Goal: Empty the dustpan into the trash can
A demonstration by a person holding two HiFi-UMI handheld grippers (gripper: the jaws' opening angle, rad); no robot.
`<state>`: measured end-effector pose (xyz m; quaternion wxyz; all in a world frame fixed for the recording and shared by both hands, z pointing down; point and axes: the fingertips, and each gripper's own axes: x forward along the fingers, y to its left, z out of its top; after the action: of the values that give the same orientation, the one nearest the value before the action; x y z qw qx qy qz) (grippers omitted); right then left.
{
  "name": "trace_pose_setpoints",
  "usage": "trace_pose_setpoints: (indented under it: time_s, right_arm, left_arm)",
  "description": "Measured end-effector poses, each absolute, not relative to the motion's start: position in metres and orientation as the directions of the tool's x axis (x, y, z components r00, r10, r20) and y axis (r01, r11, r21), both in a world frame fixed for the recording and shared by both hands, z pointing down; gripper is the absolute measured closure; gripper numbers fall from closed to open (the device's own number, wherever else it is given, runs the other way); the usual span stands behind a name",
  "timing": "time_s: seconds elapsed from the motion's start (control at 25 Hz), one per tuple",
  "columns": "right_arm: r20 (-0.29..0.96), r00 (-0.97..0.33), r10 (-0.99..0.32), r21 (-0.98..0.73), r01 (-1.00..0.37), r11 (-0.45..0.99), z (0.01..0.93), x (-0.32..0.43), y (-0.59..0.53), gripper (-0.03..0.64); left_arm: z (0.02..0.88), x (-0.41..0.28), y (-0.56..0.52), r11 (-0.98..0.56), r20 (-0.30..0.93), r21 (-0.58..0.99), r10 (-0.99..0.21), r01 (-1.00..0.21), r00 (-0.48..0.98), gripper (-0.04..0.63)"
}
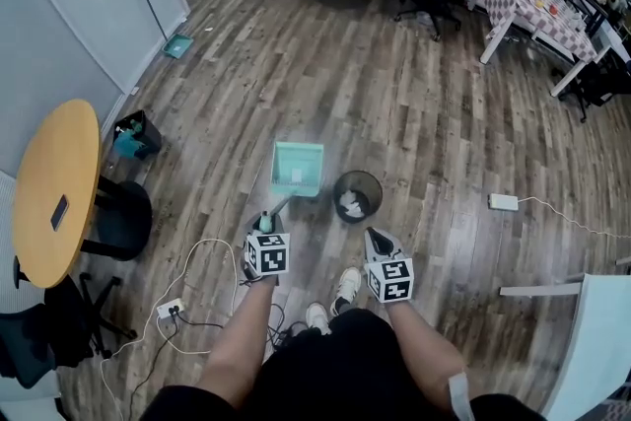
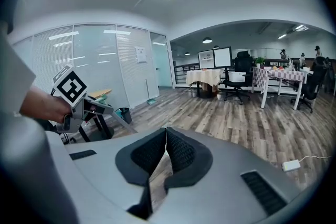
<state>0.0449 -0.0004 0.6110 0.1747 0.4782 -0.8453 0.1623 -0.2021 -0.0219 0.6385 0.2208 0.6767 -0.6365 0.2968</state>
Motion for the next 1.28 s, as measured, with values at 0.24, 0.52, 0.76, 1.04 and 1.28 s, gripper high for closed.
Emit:
trace_pose_setpoints:
  time_s: [0.24,0.52,0.76,1.04,1.28]
  right_arm:
    - [0.472,-0.509,-0.72,-0.137,-0.849,0.51,0.626,0.05,-0.033,0.592]
    - [0.496,-0.513,-0.701,-0.175,-0.849,0.498,0.649,0.063,-0.071,0.592]
    - [0.508,-0.514,-0.691,-0.194,-0.85,0.49,0.665,0.077,-0.099,0.592]
    - [0.539,-0.517,-0.665,-0.202,-0.846,0.494,0.688,0.075,-0.113,0.592]
    - [0.563,-0.512,-0.649,-0.213,-0.848,0.485,0.698,0.065,-0.108,0.592]
  left_arm:
    - [0.669,-0.193,-0.042,-0.093,0.74,-0.091,-0.673,-0.992,-0.004,0.497]
    - [0.704,-0.181,-0.06,-0.104,0.795,-0.101,-0.607,-0.989,-0.017,0.497]
    - [0.733,-0.177,-0.066,-0.116,0.832,-0.111,-0.554,-0.987,-0.028,0.497]
    - [0.766,-0.182,-0.078,-0.119,0.865,-0.101,-0.501,-0.988,-0.028,0.497]
    - [0.789,-0.189,-0.081,-0.103,0.886,-0.072,-0.463,-0.992,-0.016,0.497]
